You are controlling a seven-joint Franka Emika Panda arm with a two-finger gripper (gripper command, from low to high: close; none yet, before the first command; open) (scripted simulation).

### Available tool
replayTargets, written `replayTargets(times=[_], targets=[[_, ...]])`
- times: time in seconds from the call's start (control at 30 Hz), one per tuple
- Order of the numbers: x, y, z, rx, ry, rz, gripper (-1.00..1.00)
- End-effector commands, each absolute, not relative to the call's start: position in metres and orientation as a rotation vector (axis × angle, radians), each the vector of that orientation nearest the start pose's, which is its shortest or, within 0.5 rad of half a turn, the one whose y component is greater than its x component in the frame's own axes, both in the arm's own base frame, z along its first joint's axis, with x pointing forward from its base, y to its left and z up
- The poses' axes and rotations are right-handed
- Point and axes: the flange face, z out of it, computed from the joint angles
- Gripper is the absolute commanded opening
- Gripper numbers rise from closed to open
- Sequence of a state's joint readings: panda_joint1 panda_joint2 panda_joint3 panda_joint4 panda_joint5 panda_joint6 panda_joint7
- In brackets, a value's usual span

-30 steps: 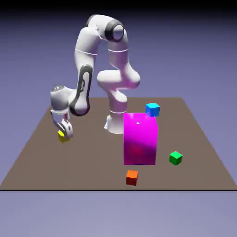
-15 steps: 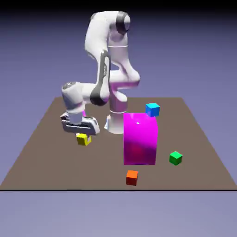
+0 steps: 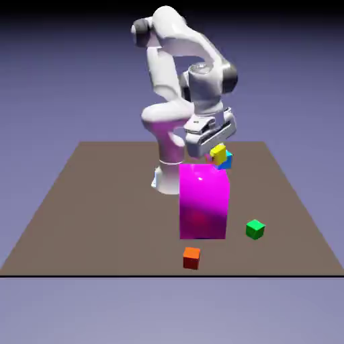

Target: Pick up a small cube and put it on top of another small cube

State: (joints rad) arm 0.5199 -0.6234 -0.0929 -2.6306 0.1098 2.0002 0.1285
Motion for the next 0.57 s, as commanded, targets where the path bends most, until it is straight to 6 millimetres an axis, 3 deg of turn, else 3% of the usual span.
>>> replayTargets(times=[0.0,0.17,0.23,0.4,0.43,0.47,0.53], targets=[[0.304,0.161,0.449,-2.973,-0.54,0.067,-1.0],[0.233,0.188,0.478,-2.925,-1.194,0.006,-1.0],[0.236,0.18,0.471,-2.918,-1.212,0.012,-1.0],[0.236,0.179,0.401,-2.918,-1.212,0.012,-1.0],[0.236,0.179,0.401,-2.918,-1.212,0.012,1.0],[0.236,0.179,0.401,-2.918,-1.212,0.012,1.0],[0.238,0.18,0.431,-2.918,-1.212,0.012,1.0]])
